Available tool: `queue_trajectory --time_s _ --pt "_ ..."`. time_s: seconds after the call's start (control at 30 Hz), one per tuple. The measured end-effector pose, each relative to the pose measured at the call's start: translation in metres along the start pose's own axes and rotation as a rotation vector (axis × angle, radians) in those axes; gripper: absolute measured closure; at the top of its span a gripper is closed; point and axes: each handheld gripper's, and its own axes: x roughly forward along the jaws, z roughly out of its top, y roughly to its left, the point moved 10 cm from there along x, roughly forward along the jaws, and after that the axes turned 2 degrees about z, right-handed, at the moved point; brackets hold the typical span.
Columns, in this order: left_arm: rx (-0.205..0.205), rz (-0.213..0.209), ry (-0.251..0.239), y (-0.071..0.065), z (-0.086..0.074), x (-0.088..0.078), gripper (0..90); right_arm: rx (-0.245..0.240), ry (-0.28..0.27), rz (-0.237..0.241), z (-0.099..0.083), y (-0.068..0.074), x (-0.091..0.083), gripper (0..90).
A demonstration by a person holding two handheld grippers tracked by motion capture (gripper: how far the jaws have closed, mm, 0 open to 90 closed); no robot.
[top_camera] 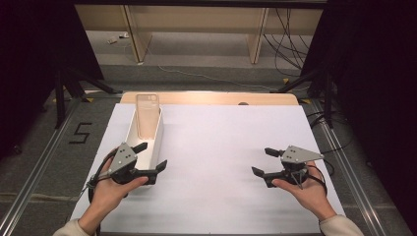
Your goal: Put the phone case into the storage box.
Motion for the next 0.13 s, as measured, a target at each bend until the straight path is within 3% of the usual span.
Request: queue_trajectory --time_s 0.13 --pt "0.001 -0.002 -0.005 0.0001 0.0008 0.0002 12.6 0.001 -0.003 0.002 0.0003 0.0005 0.0 19.8"
